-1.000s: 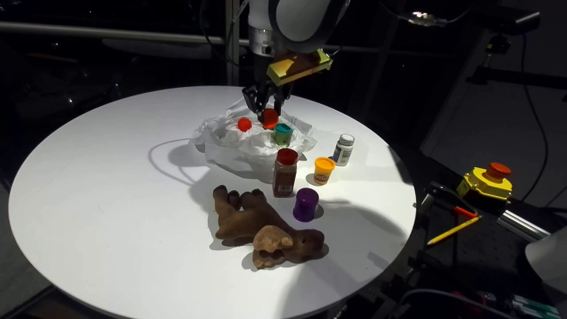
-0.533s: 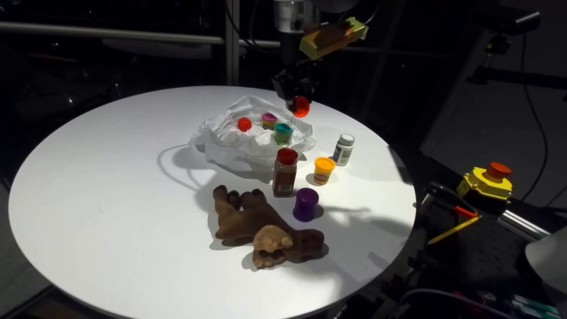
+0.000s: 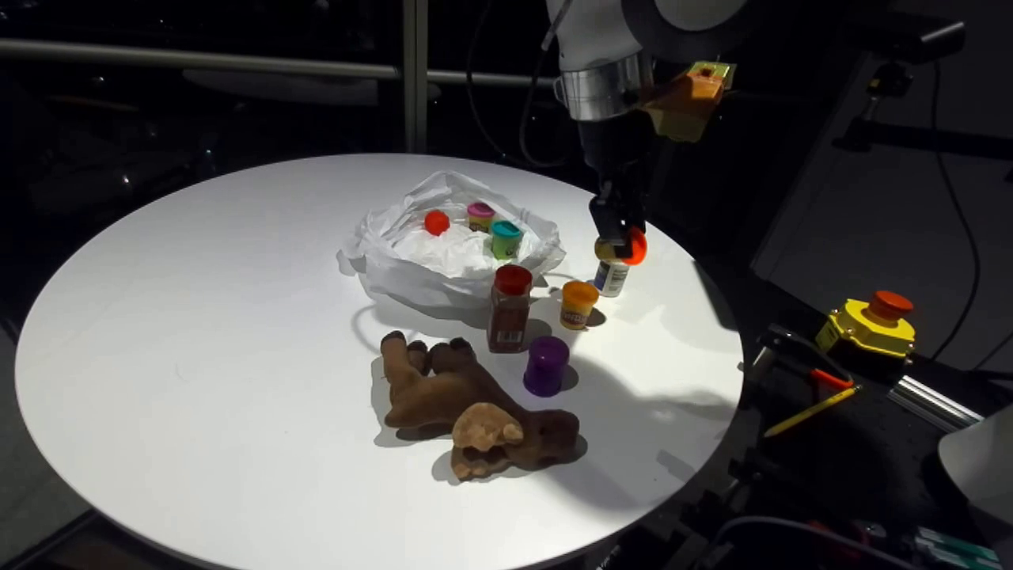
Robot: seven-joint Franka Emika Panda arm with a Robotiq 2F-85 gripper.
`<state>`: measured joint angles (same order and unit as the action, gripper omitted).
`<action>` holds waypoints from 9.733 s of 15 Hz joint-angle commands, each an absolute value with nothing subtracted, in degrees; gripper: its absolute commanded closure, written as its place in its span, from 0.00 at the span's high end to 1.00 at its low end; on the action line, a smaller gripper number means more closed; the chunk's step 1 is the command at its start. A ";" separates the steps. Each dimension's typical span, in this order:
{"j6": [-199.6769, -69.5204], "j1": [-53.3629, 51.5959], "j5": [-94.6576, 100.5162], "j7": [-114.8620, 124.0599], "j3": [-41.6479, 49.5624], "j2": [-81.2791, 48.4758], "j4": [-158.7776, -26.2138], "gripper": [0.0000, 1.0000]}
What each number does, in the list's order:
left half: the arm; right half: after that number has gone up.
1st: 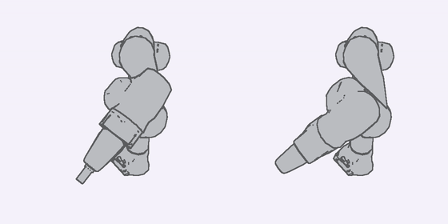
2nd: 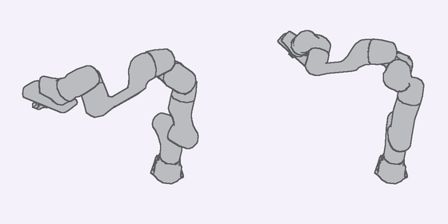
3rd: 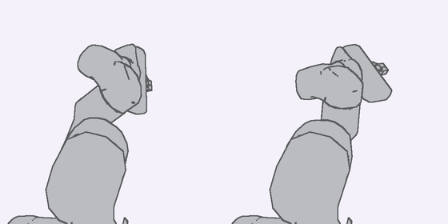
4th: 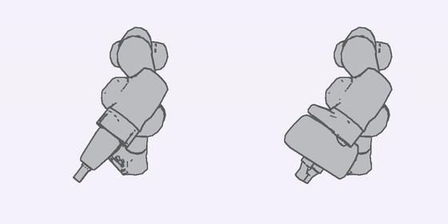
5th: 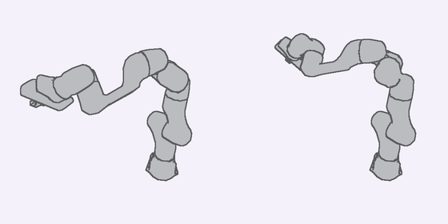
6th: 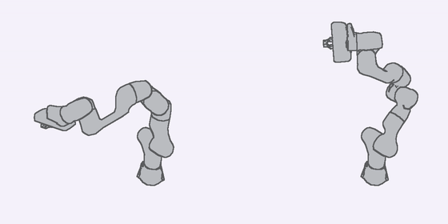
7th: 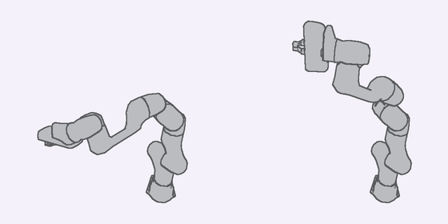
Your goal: Pick up the objects from the plastic bag and them on the table.
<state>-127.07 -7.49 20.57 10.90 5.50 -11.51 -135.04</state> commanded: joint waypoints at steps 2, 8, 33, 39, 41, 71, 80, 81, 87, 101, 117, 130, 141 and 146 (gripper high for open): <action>-132.20 -5.85 27.57 7.05 3.29 -8.05 -142.37 0.27; -140.81 -5.50 37.59 16.90 4.56 -13.98 -144.88 0.27; -130.76 -4.13 12.70 4.41 -0.85 -25.87 -108.84 1.00; -140.79 -7.35 15.84 7.69 1.67 -43.17 -95.00 1.00; -143.63 -9.20 16.76 9.60 4.17 -46.62 -91.65 1.00; -137.62 -6.83 12.56 16.74 10.08 -59.29 -72.09 0.25; -137.50 -7.37 13.31 16.13 10.13 -49.76 -80.50 0.25; -138.31 -7.29 13.40 15.67 9.96 -47.00 -82.97 0.25; -139.36 -7.71 17.99 18.17 14.08 -31.20 -98.43 0.25; -144.05 -1.78 13.52 19.57 14.39 -44.00 -103.81 0.25; -153.98 -3.25 9.27 22.14 15.49 -19.86 -120.25 1.00; -138.88 -6.01 -5.48 37.93 5.12 -30.69 -108.90 1.00; -143.65 -3.62 -13.85 44.06 5.83 -37.46 -107.00 1.00; -145.62 -3.86 -13.13 48.71 7.83 -38.16 -106.33 1.00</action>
<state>-144.75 -3.54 -12.75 45.62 6.71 -37.40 -107.70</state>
